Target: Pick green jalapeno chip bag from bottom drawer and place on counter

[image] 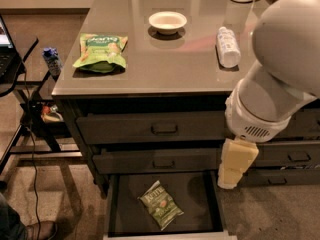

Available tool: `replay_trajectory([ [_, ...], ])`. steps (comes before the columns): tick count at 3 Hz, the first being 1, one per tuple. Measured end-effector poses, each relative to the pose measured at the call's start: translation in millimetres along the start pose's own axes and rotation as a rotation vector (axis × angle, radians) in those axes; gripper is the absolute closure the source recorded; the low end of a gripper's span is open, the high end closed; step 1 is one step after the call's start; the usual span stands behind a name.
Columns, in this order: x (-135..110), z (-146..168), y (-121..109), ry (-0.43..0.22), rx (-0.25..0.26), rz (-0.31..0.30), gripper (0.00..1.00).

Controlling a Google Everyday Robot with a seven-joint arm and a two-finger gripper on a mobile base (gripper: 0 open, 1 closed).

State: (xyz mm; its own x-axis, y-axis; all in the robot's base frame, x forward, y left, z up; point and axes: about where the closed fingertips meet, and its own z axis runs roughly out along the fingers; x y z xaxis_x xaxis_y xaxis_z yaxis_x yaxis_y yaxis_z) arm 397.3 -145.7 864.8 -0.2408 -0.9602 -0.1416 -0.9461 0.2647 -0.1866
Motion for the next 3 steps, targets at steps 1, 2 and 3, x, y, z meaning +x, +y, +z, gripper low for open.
replay_trajectory([
  [1, 0.0, 1.0, 0.5, 0.000, -0.002, 0.000, 0.00],
  [2, 0.8, 40.4, 22.0, -0.005, -0.079, 0.007, 0.00],
  [3, 9.0, 126.8, 57.9, 0.001, -0.193, 0.032, 0.00],
])
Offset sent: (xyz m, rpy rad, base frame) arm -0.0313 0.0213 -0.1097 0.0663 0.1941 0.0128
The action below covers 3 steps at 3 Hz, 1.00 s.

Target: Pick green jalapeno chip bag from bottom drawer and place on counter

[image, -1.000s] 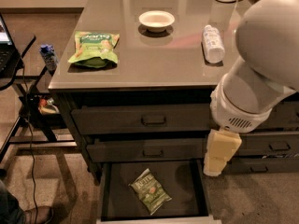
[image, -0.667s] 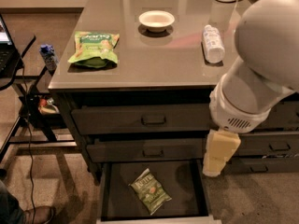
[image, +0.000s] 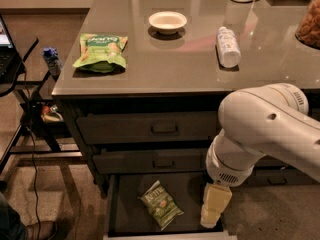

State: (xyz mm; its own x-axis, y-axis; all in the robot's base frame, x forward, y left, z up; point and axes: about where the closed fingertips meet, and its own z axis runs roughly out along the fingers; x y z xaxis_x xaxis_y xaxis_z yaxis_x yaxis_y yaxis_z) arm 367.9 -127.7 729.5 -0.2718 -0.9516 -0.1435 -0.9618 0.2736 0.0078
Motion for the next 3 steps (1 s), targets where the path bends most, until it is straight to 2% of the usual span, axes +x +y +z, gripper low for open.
replay_trajectory([
  [1, 0.0, 0.1, 0.0, 0.000, 0.000, 0.000, 0.00],
  [2, 4.0, 42.1, -13.7, -0.008, -0.049, 0.080, 0.00],
  [3, 8.9, 96.3, -37.2, 0.036, -0.061, 0.161, 0.00],
])
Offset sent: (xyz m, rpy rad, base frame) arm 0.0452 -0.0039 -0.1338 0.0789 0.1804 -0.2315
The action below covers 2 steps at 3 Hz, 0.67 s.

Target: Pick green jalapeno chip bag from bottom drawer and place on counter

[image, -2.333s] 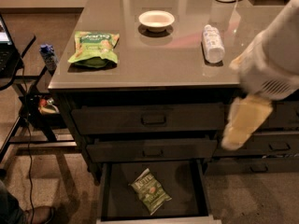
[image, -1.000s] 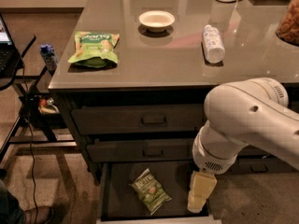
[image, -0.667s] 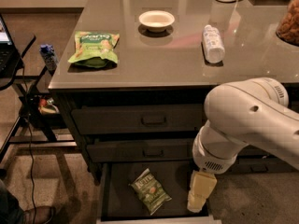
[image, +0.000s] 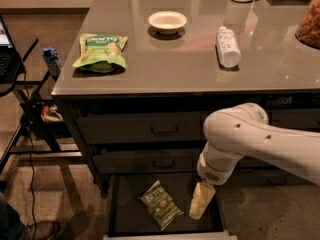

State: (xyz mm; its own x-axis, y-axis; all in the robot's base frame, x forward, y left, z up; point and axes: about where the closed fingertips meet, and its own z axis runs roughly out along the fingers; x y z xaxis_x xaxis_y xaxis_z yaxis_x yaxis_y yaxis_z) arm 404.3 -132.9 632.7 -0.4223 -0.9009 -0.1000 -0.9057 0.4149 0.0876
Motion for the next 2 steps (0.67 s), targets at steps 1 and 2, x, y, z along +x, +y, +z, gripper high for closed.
replay_trajectory([
  [1, 3.7, 38.6, -19.7, 0.049, -0.016, 0.074, 0.00],
  [2, 5.3, 45.2, -19.0, 0.056, -0.027, 0.092, 0.00],
])
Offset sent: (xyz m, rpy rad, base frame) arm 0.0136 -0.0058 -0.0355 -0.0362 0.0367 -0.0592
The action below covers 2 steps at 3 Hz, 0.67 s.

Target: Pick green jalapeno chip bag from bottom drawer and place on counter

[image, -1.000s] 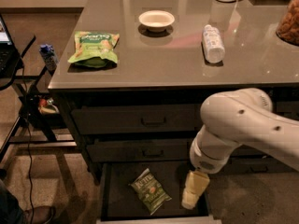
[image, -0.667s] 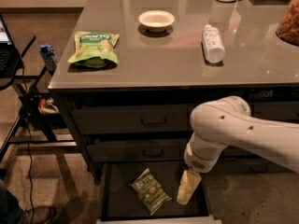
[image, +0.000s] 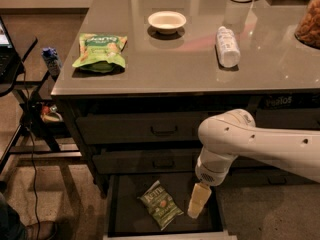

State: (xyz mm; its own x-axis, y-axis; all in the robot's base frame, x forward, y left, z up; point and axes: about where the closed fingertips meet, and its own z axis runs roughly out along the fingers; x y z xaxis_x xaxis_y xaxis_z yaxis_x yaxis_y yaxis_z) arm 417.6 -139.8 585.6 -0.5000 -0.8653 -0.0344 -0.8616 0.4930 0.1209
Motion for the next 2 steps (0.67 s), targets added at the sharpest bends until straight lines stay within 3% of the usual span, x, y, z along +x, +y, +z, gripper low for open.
replay_trajectory([
  [1, 1.3, 8.1, 2.4, -0.008, -0.032, 0.007, 0.00],
  [2, 8.0, 57.2, 13.1, -0.044, -0.128, 0.060, 0.00],
])
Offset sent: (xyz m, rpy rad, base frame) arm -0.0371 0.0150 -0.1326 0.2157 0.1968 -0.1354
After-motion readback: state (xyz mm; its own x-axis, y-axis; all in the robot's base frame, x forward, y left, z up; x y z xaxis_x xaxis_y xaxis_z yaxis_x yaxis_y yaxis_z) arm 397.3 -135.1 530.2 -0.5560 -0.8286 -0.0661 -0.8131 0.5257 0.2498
